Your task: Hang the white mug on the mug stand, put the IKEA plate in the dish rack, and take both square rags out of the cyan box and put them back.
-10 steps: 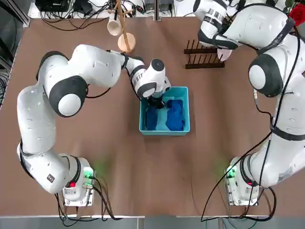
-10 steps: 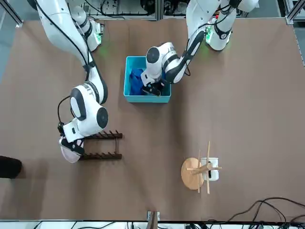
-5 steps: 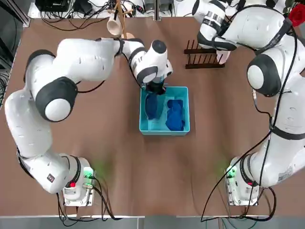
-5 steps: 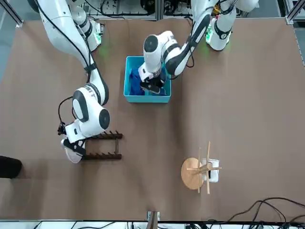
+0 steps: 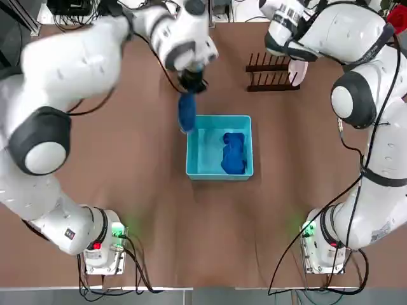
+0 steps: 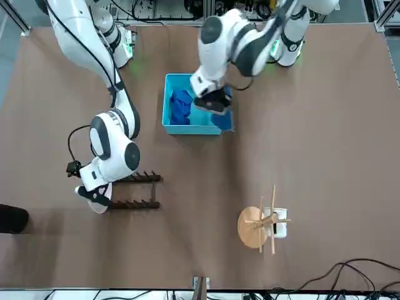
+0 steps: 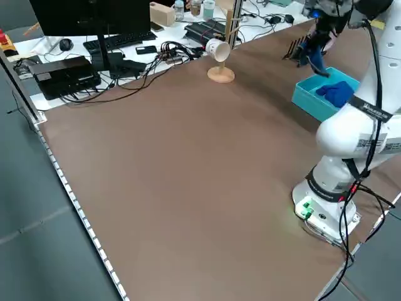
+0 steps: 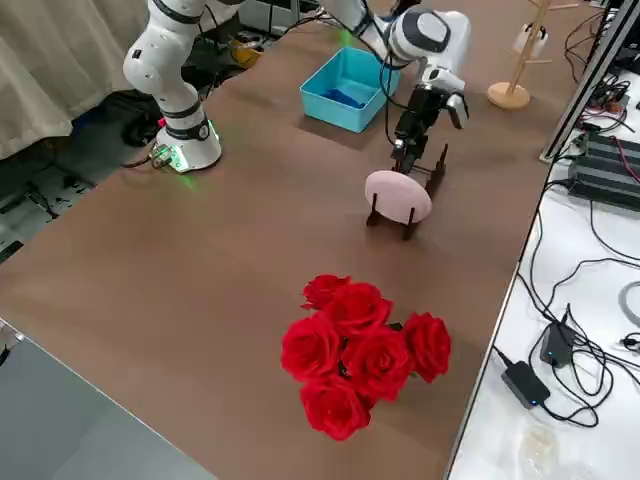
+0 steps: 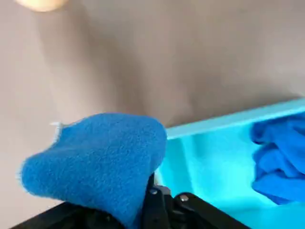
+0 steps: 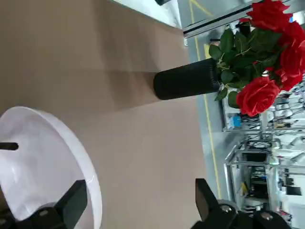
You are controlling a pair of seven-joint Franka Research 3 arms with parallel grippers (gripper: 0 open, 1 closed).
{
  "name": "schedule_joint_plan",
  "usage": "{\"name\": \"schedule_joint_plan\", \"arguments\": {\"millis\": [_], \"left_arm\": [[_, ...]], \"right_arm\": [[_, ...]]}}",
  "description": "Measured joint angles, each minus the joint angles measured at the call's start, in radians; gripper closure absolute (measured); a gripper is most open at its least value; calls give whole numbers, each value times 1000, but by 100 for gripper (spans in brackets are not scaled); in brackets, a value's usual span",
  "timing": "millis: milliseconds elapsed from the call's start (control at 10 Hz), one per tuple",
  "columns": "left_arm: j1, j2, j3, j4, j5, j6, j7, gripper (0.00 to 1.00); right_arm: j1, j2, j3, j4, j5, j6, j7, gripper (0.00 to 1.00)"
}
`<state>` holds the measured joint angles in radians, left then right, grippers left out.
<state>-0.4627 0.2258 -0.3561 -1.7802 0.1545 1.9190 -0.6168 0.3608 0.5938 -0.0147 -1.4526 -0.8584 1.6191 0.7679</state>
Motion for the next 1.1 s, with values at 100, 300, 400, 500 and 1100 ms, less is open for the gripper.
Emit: {"name": "schedule_joint_plan", "arguments": {"millis": [100,300,400,500,1100], "left_arm": [[67,-29,3,-6,-7,-26,34,93],[186,-39,5,-39,-13,-35,113,93],[237,-36,8,-67,-17,-35,180,93],[268,-30,22,-102,-20,-35,244,93],[278,226,126,-193,-23,37,381,93]], "right_arm": [[-2,-19,-2,28,60,-3,-17,0],[-17,-84,-6,54,221,-18,-63,0],[-34,-131,-6,56,300,-33,-133,0],[-55,-179,-7,57,396,-58,-213,0],[-301,-411,-10,18,821,-139,-651,0]]}}
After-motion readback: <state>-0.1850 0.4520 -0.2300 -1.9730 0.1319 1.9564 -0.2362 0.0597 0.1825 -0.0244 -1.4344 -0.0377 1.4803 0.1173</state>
